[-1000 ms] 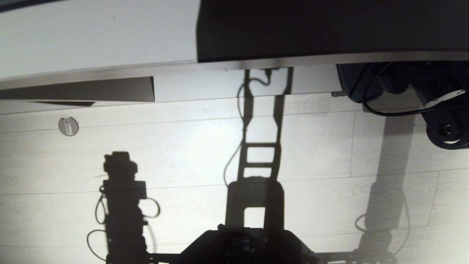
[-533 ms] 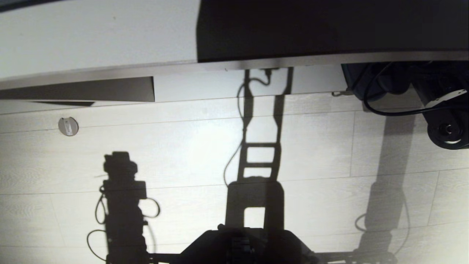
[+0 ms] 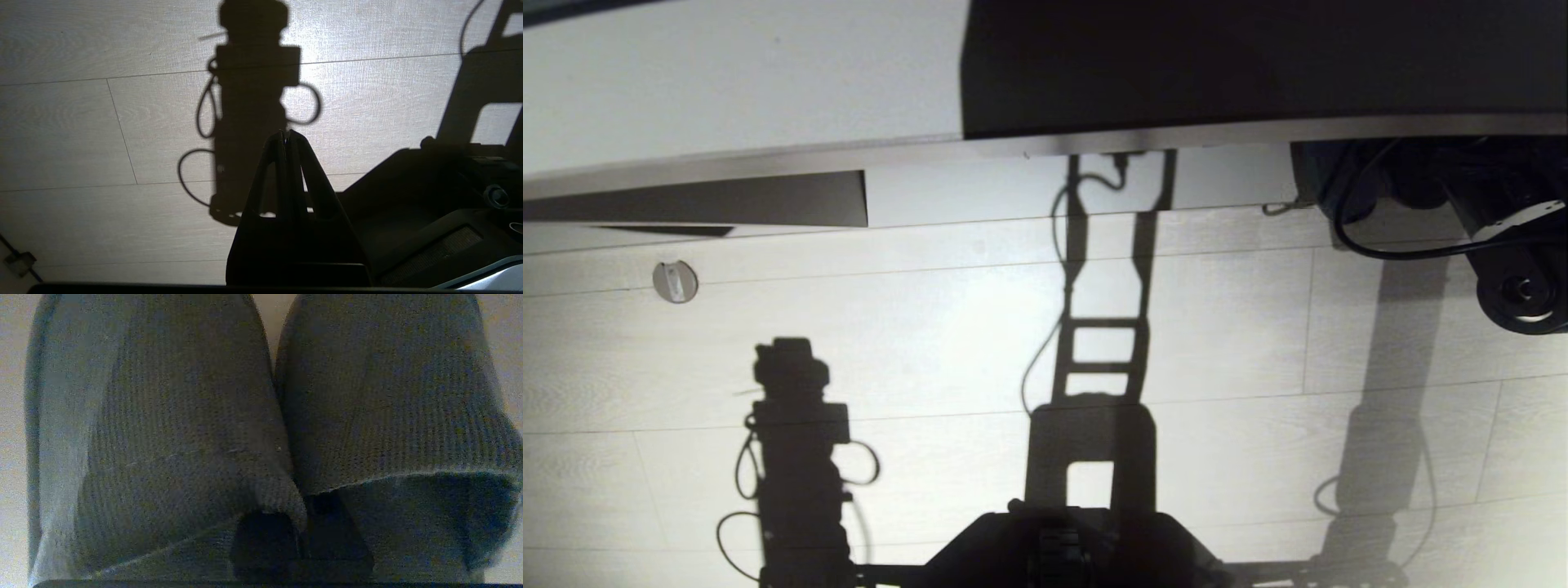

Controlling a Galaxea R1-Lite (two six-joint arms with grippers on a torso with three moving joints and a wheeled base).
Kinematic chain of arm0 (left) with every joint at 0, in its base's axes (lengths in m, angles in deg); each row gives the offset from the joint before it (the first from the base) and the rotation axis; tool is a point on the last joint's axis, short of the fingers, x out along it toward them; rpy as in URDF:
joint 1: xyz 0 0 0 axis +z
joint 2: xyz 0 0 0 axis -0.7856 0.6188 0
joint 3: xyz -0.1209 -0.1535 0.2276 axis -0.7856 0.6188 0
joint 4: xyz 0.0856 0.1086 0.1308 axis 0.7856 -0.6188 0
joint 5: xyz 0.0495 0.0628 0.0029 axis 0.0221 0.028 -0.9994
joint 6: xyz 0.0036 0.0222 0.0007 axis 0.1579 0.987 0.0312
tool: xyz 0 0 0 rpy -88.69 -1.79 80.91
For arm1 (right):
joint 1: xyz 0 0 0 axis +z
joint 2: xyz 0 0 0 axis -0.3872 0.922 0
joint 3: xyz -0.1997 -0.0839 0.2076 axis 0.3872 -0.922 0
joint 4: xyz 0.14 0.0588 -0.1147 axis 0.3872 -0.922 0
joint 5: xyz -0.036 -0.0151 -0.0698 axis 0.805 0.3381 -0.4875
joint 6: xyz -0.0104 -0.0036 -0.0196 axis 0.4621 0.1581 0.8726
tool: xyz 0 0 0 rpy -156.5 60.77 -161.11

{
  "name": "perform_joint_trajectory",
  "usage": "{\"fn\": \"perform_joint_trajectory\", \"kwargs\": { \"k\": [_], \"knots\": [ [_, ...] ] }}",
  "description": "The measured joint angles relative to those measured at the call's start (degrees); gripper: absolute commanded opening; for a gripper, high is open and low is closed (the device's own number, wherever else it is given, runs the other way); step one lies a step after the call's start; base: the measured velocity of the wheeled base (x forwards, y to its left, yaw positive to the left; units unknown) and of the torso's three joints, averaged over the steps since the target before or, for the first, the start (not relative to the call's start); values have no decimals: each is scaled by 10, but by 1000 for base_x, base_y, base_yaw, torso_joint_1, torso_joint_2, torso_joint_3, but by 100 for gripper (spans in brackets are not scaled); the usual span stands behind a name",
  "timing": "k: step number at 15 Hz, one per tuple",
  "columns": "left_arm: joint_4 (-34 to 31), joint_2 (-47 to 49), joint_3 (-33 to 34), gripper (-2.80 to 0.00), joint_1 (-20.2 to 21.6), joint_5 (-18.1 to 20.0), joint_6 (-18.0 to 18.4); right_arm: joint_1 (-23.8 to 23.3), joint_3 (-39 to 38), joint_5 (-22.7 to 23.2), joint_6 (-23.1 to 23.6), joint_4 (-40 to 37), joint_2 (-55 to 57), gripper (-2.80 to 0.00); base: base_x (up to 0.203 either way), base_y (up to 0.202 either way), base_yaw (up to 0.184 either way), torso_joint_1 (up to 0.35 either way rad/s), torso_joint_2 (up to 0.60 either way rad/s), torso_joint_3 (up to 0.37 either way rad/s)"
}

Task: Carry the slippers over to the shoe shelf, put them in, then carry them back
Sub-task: Pick up the slippers in the shoe cabinet

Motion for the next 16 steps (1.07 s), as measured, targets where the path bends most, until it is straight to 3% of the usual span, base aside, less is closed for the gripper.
{"fn": "perform_joint_trajectory", "kwargs": {
  "k": [8, 16],
  "knots": [
    [0, 0, 0, -280, 0, 0, 0, 0, -15, -2, 0, -8, -17, -280, 0, 0, 0, 0, 0, 0],
    [0, 0, 0, -280, 0, 0, 0, 0, -172, -17, 0, -51, -151, -280, 0, 0, 0, 0, 0, 0]
  ]
}}
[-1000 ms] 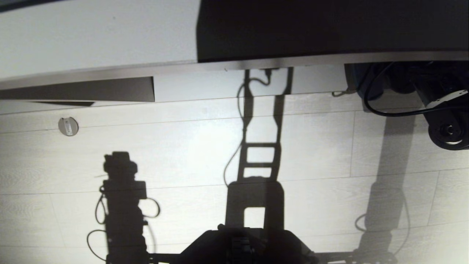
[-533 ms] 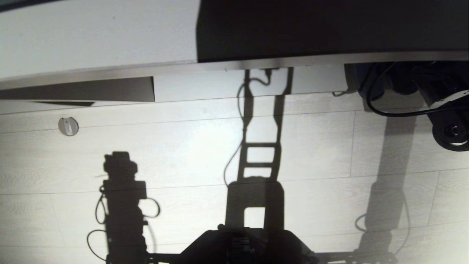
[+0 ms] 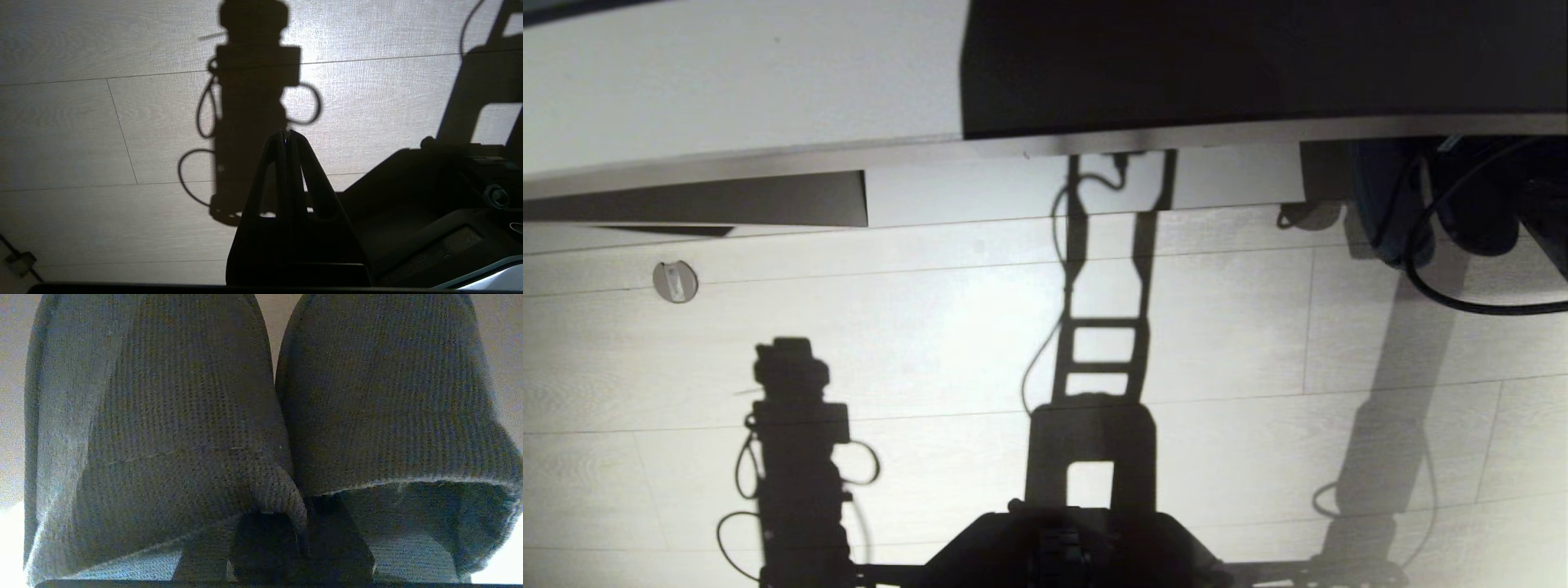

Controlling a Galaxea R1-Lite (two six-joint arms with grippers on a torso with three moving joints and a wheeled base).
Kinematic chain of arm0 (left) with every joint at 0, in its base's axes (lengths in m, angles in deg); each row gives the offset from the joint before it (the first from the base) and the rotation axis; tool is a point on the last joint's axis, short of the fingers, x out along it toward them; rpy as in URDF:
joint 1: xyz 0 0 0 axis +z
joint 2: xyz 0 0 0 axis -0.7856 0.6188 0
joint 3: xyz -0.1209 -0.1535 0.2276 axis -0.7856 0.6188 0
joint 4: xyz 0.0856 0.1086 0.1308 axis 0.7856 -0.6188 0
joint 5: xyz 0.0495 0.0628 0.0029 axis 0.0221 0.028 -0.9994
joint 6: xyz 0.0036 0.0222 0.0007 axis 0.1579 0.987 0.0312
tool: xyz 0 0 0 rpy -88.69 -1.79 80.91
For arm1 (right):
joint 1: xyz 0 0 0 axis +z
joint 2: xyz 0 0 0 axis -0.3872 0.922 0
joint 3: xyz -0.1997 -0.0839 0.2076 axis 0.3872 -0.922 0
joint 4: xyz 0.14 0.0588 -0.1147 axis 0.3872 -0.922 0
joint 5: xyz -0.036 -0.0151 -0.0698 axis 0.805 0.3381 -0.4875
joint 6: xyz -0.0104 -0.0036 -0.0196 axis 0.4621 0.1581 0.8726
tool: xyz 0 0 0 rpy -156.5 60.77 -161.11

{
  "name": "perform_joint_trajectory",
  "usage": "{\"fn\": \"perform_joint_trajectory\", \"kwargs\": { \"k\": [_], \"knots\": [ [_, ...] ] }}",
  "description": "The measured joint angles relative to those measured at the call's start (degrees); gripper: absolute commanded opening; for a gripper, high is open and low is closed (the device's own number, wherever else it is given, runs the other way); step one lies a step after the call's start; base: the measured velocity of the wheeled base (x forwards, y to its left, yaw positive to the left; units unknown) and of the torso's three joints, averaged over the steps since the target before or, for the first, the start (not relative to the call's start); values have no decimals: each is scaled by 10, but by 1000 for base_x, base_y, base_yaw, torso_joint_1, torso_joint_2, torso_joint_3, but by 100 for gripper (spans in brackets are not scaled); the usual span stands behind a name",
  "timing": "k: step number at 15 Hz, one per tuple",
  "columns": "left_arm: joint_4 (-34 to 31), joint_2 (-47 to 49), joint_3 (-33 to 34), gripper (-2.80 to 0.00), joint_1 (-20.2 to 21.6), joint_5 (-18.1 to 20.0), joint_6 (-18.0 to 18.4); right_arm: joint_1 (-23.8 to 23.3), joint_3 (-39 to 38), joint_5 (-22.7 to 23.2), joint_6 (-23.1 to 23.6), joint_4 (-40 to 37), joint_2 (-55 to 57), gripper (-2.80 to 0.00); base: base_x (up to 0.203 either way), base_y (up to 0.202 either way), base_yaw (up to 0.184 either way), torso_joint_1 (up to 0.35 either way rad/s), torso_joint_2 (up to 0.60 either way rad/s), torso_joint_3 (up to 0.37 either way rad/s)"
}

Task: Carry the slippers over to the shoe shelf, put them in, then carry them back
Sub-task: Pick up the slippers in the shoe cabinet, then place the slippers on the floor

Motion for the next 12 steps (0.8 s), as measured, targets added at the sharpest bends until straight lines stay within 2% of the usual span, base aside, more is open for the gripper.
{"fn": "perform_joint_trajectory", "kwargs": {
  "k": [12],
  "knots": [
    [0, 0, 0, -280, 0, 0, 0, 10, -248, -1, 5, -32, -191, -280, 0, 0, 0, 0, 0, 0]
  ]
}}
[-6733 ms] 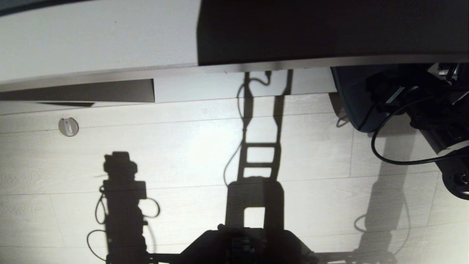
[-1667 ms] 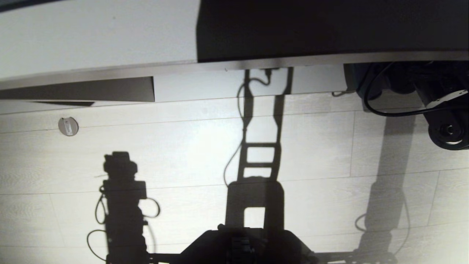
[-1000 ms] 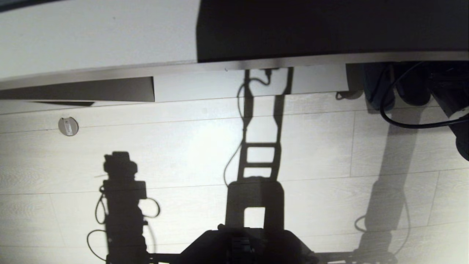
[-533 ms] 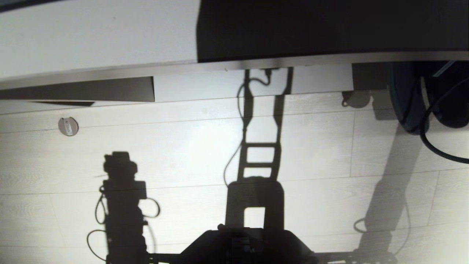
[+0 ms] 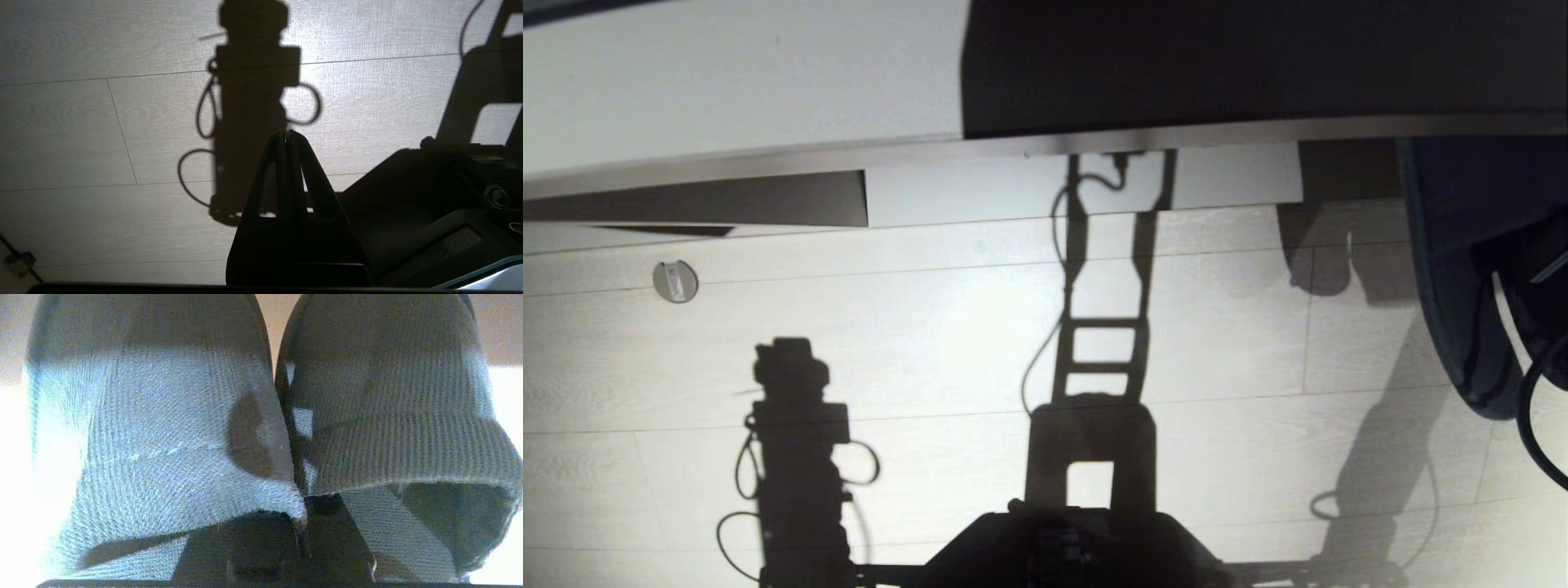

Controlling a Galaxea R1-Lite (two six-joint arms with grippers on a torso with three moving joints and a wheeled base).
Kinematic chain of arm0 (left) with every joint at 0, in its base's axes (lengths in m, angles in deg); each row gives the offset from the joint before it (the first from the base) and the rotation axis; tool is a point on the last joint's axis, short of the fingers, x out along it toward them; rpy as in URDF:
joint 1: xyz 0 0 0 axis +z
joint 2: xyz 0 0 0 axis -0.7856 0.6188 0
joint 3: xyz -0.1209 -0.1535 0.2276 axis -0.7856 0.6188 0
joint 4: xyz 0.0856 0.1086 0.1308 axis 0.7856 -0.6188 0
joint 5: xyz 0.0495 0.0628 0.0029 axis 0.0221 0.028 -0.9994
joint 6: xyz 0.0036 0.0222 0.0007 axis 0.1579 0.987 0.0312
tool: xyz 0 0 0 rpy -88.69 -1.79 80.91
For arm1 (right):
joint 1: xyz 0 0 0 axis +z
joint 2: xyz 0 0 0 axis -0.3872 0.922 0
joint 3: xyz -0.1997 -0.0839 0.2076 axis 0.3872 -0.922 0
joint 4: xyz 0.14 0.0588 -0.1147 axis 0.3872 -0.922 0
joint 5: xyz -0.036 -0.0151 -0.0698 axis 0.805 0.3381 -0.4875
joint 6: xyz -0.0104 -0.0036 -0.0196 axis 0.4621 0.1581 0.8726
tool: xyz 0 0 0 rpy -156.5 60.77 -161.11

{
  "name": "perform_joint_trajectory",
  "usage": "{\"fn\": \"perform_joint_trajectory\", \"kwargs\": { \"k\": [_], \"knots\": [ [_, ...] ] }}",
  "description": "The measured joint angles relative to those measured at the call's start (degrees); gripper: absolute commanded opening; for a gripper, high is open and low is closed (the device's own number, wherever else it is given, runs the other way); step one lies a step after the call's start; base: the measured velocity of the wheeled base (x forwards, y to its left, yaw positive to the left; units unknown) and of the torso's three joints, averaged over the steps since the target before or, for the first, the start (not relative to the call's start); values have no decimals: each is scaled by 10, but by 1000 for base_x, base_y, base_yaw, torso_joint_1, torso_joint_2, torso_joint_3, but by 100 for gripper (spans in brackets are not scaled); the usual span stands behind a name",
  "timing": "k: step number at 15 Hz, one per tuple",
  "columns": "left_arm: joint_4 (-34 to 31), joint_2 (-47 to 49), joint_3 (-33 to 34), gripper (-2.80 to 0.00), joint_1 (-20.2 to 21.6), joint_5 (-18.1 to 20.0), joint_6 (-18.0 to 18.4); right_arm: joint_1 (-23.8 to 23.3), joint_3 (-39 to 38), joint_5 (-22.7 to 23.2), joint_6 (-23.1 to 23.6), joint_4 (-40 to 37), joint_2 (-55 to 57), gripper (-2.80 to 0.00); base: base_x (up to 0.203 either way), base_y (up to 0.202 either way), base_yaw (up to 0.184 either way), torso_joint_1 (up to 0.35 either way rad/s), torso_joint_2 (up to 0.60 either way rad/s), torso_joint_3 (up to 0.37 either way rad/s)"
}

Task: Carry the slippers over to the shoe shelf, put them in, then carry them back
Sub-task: Place the slippers on the floor

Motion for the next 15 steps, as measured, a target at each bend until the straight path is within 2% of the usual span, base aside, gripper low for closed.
{"fn": "perform_joint_trajectory", "kwargs": {
  "k": [4, 8, 11, 15],
  "knots": [
    [0, 0, 0, -280, 0, 0, 0, 0, -90, 3, -1, -23, -64, -280, 0, 0, 0, 0, 0, 0],
    [0, 0, 0, -280, 0, 0, 0, -7, -181, 6, -2, -81, -164, -280, 0, 0, 0, 0, 0, 0],
    [0, 0, 0, -280, 0, 0, 0, -14, -223, 9, -3, -167, -272, -280, 0, 0, 0, 0, 0, 0],
    [0, 0, 0, -280, 0, 0, 0, -19, -253, 10, -1, -329, -431, -280, 0, 0, 0, 0, 0, 0]
  ]
}}
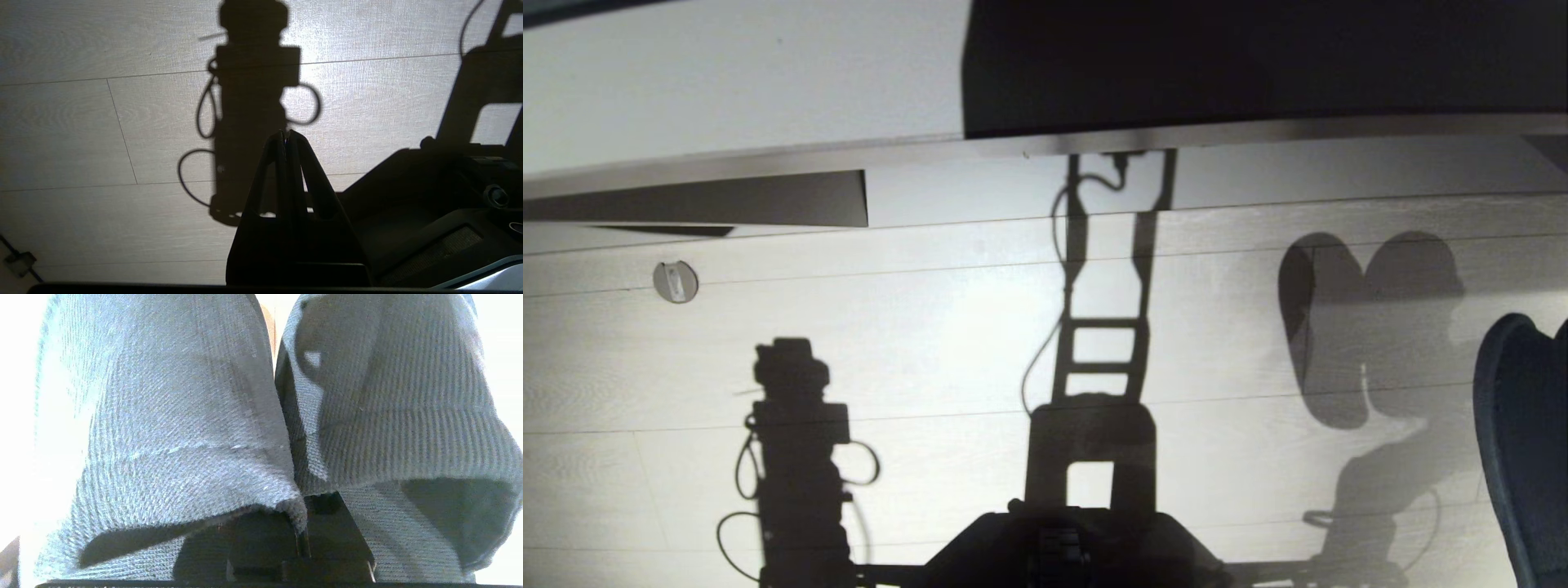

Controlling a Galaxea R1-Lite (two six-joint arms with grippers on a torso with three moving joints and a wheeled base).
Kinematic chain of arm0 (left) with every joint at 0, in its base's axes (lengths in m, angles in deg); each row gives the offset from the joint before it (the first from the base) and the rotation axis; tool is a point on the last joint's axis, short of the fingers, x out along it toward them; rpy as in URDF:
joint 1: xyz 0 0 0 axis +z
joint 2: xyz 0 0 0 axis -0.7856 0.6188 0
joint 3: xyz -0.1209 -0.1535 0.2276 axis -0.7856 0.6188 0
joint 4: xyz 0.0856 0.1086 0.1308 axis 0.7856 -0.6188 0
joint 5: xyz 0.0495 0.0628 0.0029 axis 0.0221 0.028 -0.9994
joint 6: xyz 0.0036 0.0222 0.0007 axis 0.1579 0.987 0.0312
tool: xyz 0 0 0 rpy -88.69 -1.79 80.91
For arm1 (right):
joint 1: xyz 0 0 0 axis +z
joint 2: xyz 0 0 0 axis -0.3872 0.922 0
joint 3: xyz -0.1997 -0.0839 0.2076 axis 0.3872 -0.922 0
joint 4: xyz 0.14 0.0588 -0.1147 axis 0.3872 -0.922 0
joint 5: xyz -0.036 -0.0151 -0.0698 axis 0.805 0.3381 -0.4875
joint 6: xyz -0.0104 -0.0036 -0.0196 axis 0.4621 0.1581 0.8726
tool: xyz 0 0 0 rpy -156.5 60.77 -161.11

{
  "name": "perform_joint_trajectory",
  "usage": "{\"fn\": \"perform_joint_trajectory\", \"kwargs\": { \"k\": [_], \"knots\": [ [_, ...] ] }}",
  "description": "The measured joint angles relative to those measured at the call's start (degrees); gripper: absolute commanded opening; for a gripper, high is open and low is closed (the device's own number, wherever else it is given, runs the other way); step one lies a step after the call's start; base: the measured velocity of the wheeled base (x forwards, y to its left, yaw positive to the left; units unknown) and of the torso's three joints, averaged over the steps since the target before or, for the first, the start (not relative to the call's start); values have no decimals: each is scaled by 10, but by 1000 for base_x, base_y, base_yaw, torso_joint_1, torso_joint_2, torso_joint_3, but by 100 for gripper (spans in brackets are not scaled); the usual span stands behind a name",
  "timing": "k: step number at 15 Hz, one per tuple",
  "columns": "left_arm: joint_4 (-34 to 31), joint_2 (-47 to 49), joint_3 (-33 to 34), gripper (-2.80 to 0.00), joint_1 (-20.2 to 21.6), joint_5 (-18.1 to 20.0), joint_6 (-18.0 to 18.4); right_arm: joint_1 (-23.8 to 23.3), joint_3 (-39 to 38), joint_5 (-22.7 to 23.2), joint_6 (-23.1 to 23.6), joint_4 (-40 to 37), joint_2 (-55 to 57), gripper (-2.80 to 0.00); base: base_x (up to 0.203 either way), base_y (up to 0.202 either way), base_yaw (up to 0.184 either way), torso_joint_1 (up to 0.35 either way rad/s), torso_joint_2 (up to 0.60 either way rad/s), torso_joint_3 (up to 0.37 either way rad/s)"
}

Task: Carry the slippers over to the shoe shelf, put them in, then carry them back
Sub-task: Place the slippers on the floor

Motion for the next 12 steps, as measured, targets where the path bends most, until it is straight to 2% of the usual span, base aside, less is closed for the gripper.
{"fn": "perform_joint_trajectory", "kwargs": {
  "k": [5, 8, 12],
  "knots": [
    [0, 0, 0, -280, 0, 0, 0, -1, -41, -1, 25, -161, -170, -280, 0, 0, 0, 0, 0, 0],
    [0, 0, 0, -280, 0, 0, 0, -1, -46, 1, 24, -270, -233, -280, 0, 0, 0, 0, 0, 0],
    [0, 0, 0, -280, 0, 0, 0, -1, -46, 1, 17, -294, -258, -280, 0, 0, 0, 0, 0, 0]
  ]
}}
